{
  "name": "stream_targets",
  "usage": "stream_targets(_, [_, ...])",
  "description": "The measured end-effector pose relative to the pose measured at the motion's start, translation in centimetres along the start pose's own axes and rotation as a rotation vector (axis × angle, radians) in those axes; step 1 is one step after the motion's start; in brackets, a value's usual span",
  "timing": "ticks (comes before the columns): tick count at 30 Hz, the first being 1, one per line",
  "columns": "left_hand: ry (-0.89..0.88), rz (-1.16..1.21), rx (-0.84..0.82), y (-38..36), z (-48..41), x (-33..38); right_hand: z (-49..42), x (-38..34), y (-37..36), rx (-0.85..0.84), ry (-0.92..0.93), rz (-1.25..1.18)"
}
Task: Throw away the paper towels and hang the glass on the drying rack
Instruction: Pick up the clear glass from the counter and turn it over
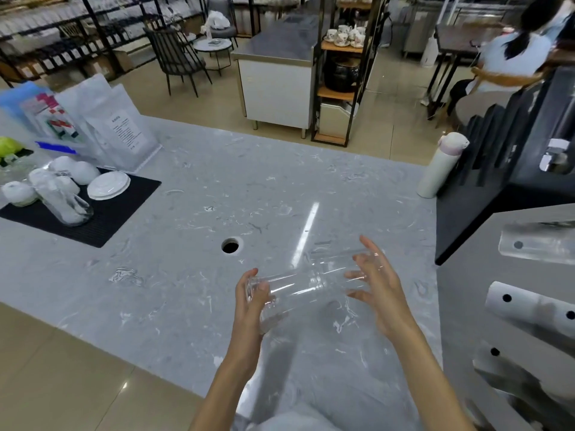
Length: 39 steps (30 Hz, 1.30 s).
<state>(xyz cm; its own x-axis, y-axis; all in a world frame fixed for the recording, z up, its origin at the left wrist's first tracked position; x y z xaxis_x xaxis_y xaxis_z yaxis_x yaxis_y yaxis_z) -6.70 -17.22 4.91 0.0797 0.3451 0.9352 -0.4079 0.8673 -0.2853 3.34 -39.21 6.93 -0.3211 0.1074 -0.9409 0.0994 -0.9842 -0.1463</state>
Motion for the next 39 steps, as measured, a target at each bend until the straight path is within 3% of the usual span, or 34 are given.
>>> stream_targets(4, [-0.016, -0.016, -0.108, -2.6, 0.3, 0.0, 2.6, 0.7, -4.1, -0.071, 0.077, 0.163])
stream_targets(10, [-0.036, -0.009, -0.064, -1.4, -0.7, 0.4, 3.1, -0.8, -3.1, -0.266, 0.030, 0.431])
stream_targets(13, [-0.019, -0.013, -0.045, -0.5, -1.2, 0.3, 3.0, -0.3, 1.2, -0.049, 0.033, 0.711])
stream_targets(15, [0.002, -0.004, -0.025, 0.2, -1.4, 0.1, 3.4, 1.8, 4.3, 0.061, -0.103, 1.114])
stream_targets(17, [0.028, -0.010, -0.016, 0.7, -1.5, -0.3, 4.5, 4.5, 6.5, 0.052, -0.381, 1.262])
stream_targets(19, [0.052, -0.016, -0.019, 0.9, -1.5, -0.7, 5.4, 6.4, 7.2, 0.064, -0.434, 1.122])
stream_targets(22, [0.072, -0.030, -0.042, 0.6, -1.3, -1.2, 5.9, 6.5, 7.3, 0.305, -0.217, 0.915])
stream_targets(24, [0.081, -0.039, -0.060, 0.2, -1.0, -1.4, 5.8, 5.9, 8.0, 0.458, -0.107, 0.623])
stream_targets(26, [0.090, -0.056, -0.083, -0.1, -0.7, -1.7, 5.5, 5.1, 8.6, 0.447, -0.067, 0.260])
stream_targets(29, [0.123, -0.074, -0.135, -0.8, -0.6, -1.8, 5.2, 3.5, 8.3, 0.291, -0.051, -0.237])
stream_targets(31, [0.142, -0.077, -0.186, -1.5, -0.7, -1.7, 5.0, 2.9, 7.5, 0.218, -0.049, -0.274])
stream_targets(35, [0.108, -0.197, -0.313, -4.1, 0.1, -1.5, 5.4, 2.8, 3.7, 0.115, -0.051, -0.087])
stream_targets(39, [0.109, -0.149, -0.356, -6.5, 0.6, -1.1, 6.0, 1.8, 2.0, 0.122, 0.021, 0.045])
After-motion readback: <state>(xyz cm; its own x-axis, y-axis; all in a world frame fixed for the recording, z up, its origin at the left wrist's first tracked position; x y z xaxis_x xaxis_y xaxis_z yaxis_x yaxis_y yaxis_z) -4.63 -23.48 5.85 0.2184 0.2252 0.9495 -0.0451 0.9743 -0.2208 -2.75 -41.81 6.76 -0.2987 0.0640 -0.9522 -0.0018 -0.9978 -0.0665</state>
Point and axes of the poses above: each hand's wrist, its own z-axis away from the middle knuckle, its own y-axis out of the back of the hand, x = y × z, the point moved 3 cm from there along -z, towards the middle knuckle, and after that the axes turned 6 degrees about -y, right-handed, at the moved point
